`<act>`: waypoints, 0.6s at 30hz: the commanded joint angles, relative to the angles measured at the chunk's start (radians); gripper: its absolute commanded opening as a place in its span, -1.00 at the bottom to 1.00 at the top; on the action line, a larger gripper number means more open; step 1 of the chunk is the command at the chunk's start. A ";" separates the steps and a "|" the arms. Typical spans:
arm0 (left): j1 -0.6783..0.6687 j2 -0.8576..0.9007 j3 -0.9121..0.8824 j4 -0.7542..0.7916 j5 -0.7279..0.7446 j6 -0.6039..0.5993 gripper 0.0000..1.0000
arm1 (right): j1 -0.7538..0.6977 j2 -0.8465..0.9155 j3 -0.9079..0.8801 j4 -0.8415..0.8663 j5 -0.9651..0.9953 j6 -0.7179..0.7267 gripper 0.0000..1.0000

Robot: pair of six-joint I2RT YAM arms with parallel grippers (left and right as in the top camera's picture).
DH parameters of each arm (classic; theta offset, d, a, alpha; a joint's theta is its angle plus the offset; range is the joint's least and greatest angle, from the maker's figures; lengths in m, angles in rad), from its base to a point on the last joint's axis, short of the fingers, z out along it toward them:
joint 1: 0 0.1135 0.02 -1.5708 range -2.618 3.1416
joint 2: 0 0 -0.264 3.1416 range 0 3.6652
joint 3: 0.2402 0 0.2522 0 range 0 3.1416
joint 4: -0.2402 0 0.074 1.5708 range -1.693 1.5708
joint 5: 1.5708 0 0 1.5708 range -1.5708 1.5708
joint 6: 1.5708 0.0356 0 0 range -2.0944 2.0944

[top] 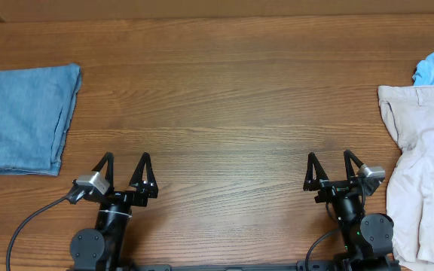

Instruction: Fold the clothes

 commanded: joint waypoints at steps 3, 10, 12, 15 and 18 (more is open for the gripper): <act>0.002 -0.022 -0.080 0.046 -0.066 0.024 1.00 | 0.003 -0.011 -0.010 0.007 -0.005 -0.004 1.00; 0.001 -0.022 -0.109 0.002 -0.089 0.172 1.00 | 0.003 -0.011 -0.010 0.007 -0.005 -0.004 1.00; 0.001 -0.022 -0.109 -0.042 -0.090 0.270 1.00 | 0.003 -0.011 -0.010 0.007 -0.005 -0.004 1.00; 0.001 -0.022 -0.109 -0.058 -0.089 0.354 1.00 | 0.003 -0.011 -0.010 0.007 -0.005 -0.004 1.00; 0.001 -0.022 -0.109 -0.058 -0.089 0.360 1.00 | 0.003 -0.011 -0.010 0.007 -0.005 -0.004 1.00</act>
